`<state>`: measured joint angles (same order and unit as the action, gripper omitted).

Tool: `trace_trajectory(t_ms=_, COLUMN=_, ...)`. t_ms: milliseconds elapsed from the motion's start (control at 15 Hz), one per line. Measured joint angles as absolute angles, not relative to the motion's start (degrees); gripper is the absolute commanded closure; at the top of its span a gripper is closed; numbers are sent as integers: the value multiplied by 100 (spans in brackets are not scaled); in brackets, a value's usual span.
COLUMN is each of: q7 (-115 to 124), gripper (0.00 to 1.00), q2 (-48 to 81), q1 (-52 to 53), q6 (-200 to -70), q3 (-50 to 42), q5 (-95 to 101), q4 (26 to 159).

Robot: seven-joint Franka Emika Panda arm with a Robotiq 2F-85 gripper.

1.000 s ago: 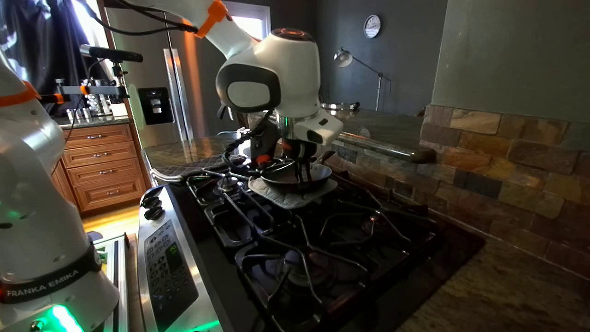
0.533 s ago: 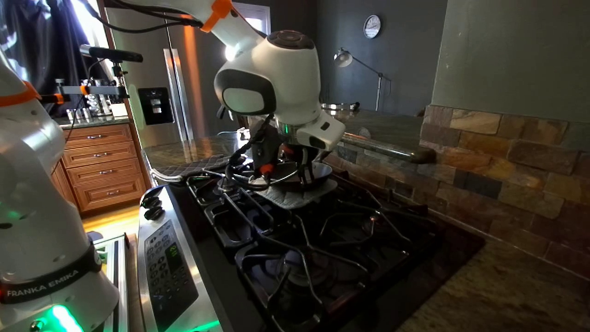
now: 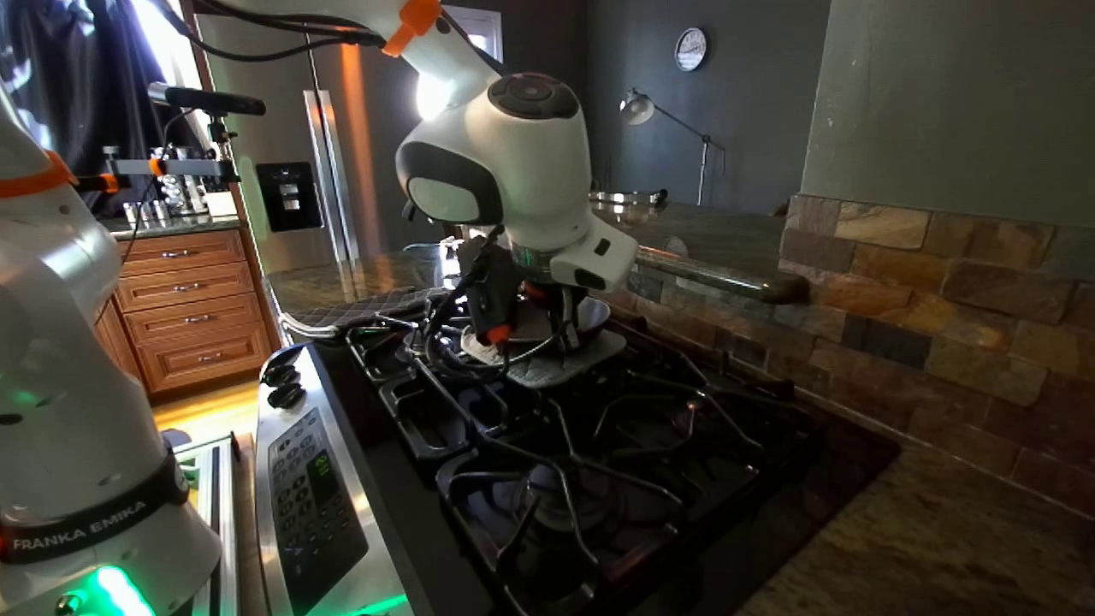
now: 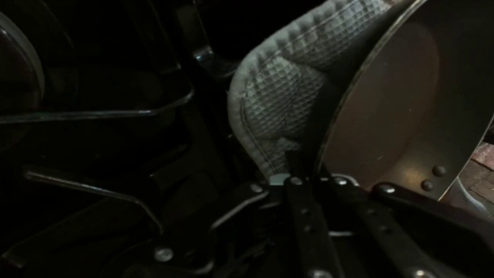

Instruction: Move the pan to the top right stove plate

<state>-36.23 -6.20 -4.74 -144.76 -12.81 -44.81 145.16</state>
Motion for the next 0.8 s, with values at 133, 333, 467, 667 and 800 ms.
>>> trace_trajectory(t_ms=133, q7=-3890, gripper=98, q2=-617, q1=-495, q6=-14436, q3=-1301, q5=-4707, q4=14522)
trace_trajectory(t_ms=333, q7=-4309, gripper=98, q2=-617, q1=-582, q6=-14216, q3=-1369, q5=-5039, q4=14518)
trace_trajectory(t_ms=467, q7=-4552, gripper=98, q2=-617, q1=-672, q6=-13975, q3=-1437, q5=-5187, q4=14505)
trace_trajectory(t_ms=667, q7=-4783, gripper=98, q2=-615, q1=-829, q6=-13573, q3=-1528, q5=-5288, q4=14466)
trace_trajectory(t_ms=800, q7=-4789, gripper=98, q2=-606, q1=-917, q6=-13413, q3=-1551, q5=-5288, q4=14442)
